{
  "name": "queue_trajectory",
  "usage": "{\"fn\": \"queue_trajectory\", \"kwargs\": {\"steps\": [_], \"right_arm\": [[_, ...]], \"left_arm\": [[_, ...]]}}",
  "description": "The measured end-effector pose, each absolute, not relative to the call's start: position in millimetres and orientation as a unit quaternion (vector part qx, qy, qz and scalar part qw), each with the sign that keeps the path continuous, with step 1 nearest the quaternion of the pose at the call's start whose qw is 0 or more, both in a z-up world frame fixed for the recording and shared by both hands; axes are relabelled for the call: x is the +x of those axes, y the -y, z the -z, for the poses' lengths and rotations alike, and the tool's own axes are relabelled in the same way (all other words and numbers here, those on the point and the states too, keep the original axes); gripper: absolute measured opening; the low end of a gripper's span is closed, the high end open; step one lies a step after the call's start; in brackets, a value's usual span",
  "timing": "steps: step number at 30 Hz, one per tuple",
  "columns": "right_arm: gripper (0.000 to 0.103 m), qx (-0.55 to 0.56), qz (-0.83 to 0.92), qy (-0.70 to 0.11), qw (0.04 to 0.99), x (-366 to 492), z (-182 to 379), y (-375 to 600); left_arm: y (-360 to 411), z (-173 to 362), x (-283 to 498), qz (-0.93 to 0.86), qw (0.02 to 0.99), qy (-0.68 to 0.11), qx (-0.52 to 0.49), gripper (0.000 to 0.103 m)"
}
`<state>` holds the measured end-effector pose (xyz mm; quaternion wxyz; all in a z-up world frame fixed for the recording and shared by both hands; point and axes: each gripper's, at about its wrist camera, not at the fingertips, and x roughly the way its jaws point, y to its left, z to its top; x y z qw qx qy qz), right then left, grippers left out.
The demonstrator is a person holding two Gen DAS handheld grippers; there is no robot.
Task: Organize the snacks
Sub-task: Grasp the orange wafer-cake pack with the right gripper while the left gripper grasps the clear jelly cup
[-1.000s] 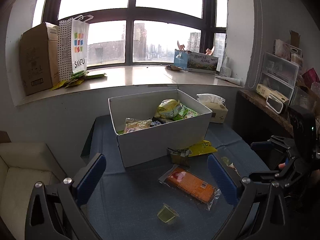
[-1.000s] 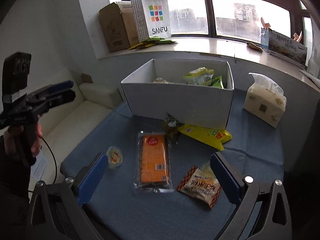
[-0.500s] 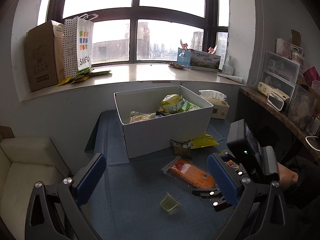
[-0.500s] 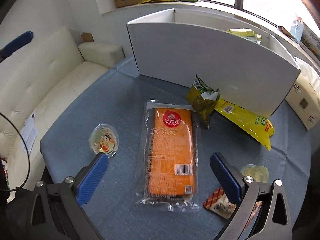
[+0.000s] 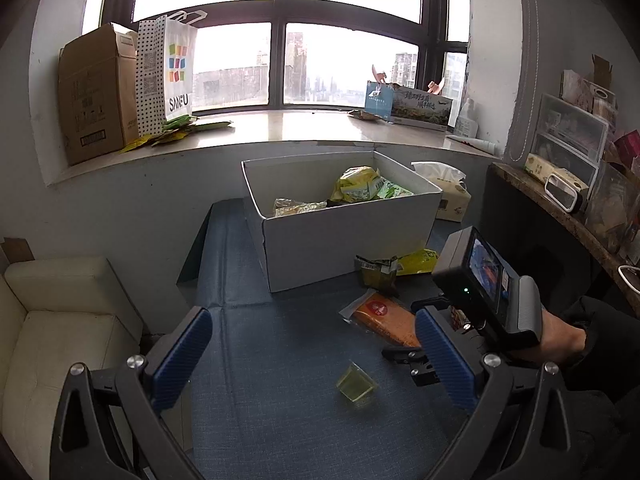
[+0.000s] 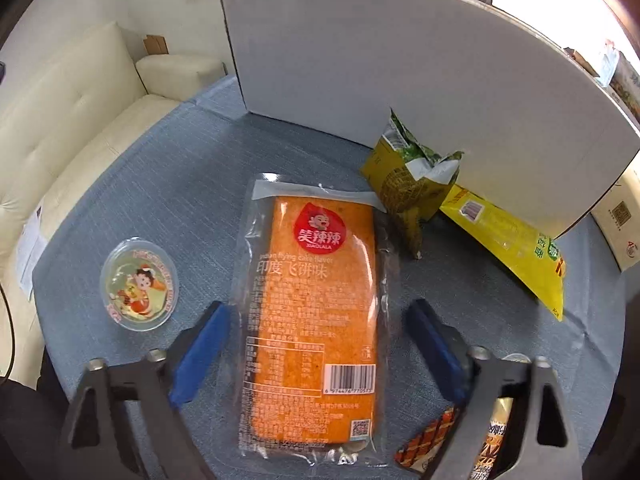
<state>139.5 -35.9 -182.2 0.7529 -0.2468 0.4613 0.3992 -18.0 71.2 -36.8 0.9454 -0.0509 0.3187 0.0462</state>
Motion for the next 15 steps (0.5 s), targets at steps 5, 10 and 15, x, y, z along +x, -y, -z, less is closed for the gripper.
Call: {"fn": "queue_trajectory", "kwargs": {"steps": [5, 10, 15], "right_arm": [[0.062, -0.246, -0.413, -0.457, 0.748, 123.7, 178.3, 42.8], [0.061, -0.202, -0.443, -0.452, 0.747, 115.8, 159.9, 61.8], [0.061, -0.147, -0.433, -0.412, 0.788, 116.5, 110.6, 108.6]], "left_arm": [[-66.8, 41.7, -16.2, -0.038, 0.943, -0.328, -0.041, 0.103], [-62.4, 58.9, -11.8, -0.005, 0.933, -0.359, -0.023, 0.103], [-48.1, 99.1, 7.4, 0.029, 0.910, -0.413, 0.000, 0.103]]}}
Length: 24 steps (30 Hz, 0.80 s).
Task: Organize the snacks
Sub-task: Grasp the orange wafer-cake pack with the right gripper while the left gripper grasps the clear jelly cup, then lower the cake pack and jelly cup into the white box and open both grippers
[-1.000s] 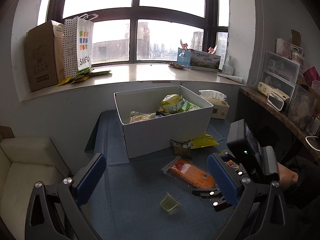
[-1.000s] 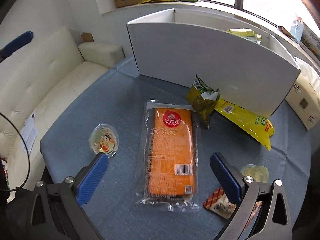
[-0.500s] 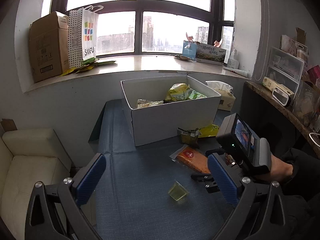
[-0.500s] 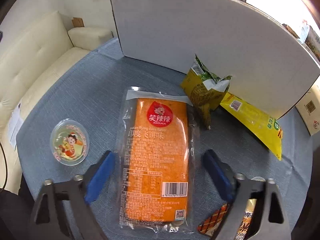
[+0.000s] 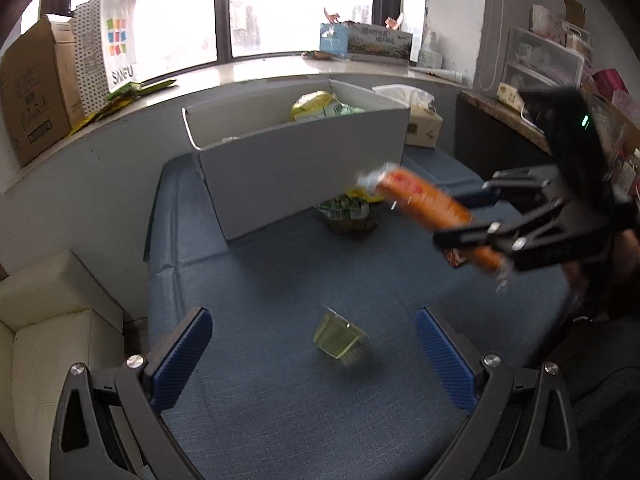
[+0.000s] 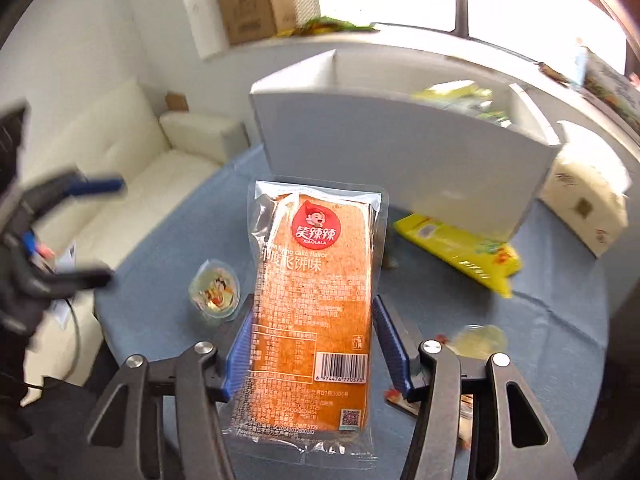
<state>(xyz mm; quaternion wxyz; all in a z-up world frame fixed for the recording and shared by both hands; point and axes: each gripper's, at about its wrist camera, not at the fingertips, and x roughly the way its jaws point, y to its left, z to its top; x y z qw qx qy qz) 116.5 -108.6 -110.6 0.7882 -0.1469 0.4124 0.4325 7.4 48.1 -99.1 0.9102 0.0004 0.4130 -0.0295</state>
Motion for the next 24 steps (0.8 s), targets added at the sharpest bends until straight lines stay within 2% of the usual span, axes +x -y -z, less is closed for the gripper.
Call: {"fn": "queue_trajectory", "kwargs": {"steps": [9, 11, 12, 13, 16, 19, 24], "right_arm": [[0.061, -0.087, -0.414, -0.379, 0.823, 101.4, 68.6, 168.6], [0.061, -0.085, -0.413, -0.381, 0.823, 99.6, 67.4, 175.0], [0.061, -0.085, -0.412, -0.381, 0.823, 98.4, 67.2, 176.3], [0.061, -0.083, -0.413, -0.383, 0.822, 104.4, 63.7, 175.5], [0.061, -0.081, -0.415, -0.385, 0.821, 107.2, 67.1, 173.5], [0.061, -0.077, -0.422, -0.384, 0.818, 105.1, 68.6, 171.6], [0.061, -0.079, -0.422, -0.374, 0.822, 105.9, 64.8, 165.8]], "left_arm": [[-34.0, 156.4, 43.9, 0.046, 0.875, -0.481, 0.008, 0.103], [-32.6, 159.8, 47.3, 0.052, 0.870, -0.490, -0.001, 0.090], [-32.6, 161.2, 48.4, 0.057, 0.869, -0.492, -0.005, 0.054], [-31.8, 161.9, 48.4, 0.062, 0.867, -0.494, -0.007, 0.050], [-30.6, 160.7, 47.2, 0.049, 0.873, -0.486, 0.006, 0.050], [-36.3, 152.2, 40.5, 0.062, 0.880, -0.470, -0.032, 0.050], [-42.6, 109.0, 27.8, 0.055, 0.911, -0.407, -0.047, 0.050]]}}
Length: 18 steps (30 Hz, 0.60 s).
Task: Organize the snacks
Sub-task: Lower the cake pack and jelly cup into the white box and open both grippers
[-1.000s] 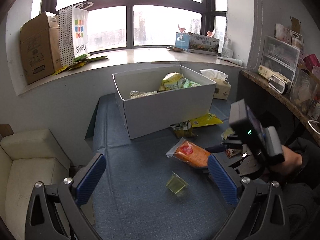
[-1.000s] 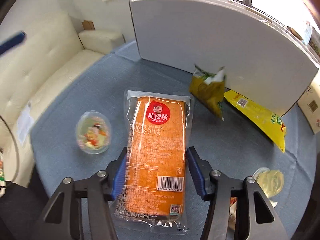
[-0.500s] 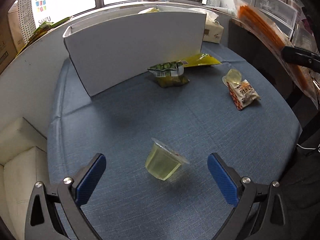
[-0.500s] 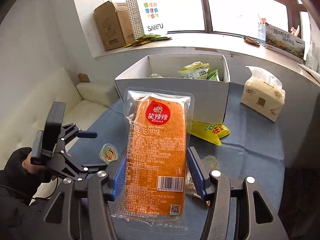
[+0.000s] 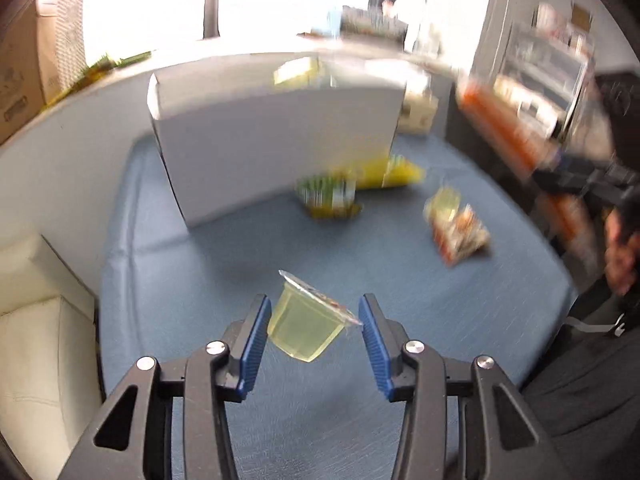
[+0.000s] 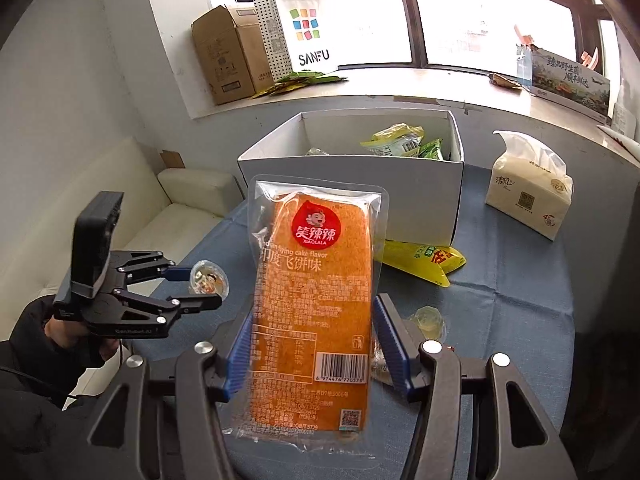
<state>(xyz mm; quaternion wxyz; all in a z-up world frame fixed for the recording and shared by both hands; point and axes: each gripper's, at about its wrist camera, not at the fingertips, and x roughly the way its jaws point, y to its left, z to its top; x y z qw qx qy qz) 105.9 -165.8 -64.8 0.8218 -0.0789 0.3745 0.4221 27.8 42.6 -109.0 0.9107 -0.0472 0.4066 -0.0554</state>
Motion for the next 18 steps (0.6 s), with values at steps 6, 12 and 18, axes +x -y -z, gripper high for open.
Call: {"fn": "queue_trajectory", "kwargs": {"steps": [6, 12, 18], "right_arm": [[0.061, -0.047, -0.411, -0.342, 0.844, 132.3, 35.3, 155.8], [0.061, -0.021, -0.394, -0.319, 0.862, 199.4, -7.3, 113.1], [0.061, -0.042, -0.355, -0.348, 0.867, 273.2, -8.5, 54.8]], "left_arm": [[-58.6, 36.5, 46.6, 0.049, 0.947, -0.310, -0.065, 0.050], [-92.7, -15.4, 126.5, 0.050, 0.956, -0.273, -0.097, 0.050], [-127.4, -19.9, 204.2, 0.003, 0.951, -0.291, -0.101, 0.050]]}}
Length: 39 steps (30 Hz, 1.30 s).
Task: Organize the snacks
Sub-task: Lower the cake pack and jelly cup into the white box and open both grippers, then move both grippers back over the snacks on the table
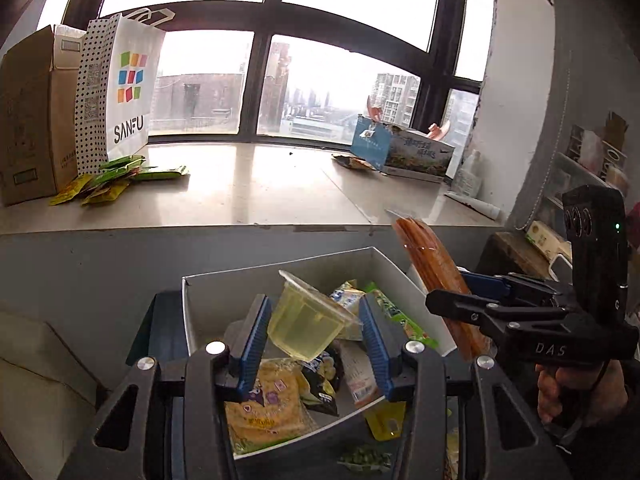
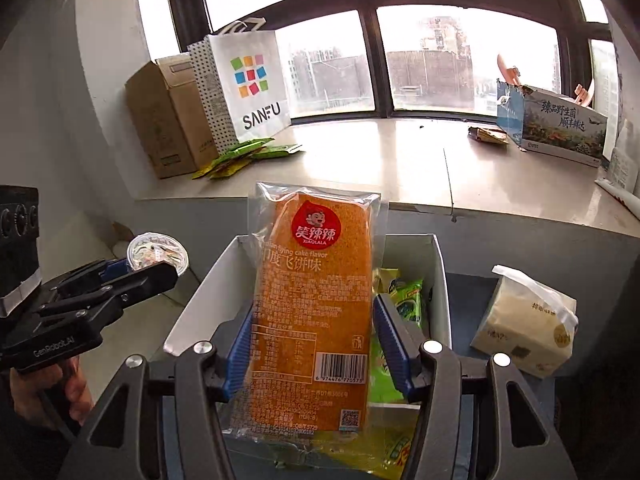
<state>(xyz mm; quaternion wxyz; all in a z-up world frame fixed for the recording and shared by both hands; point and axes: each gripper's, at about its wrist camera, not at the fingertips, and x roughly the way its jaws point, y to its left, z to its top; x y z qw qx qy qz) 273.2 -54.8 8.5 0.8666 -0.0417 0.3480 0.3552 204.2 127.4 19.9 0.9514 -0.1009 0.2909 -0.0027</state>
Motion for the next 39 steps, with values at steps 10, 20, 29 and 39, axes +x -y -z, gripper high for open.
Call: {"fn": "queue_trajectory", "kwargs": {"steps": [10, 20, 29, 39], "right_arm": [[0.103, -0.057, -0.339, -0.371, 0.862, 308.7, 18.2, 23.5], [0.103, -0.099, -0.338, -0.343, 0.871, 284.9, 12.6, 33.2], [0.103, -0.085, -0.389, -0.287, 0.871, 220.6, -10.0, 86.3], [0.103, -0.095, -0.381, -0.256, 0.883, 139.0, 6.0, 169.6]], "left_arm": [[-162.6, 22.1, 243.2, -0.058, 0.929, -0.333, -0.150, 0.103], [-141.8, 15.5, 221.6, -0.051, 0.935, -0.336, -0.101, 0.103], [-107.5, -12.7, 156.7, -0.032, 0.953, -0.296, -0.062, 0.103], [-60.4, 0.3, 62.1, 0.001, 0.960, -0.274, -0.057, 0.103]]}}
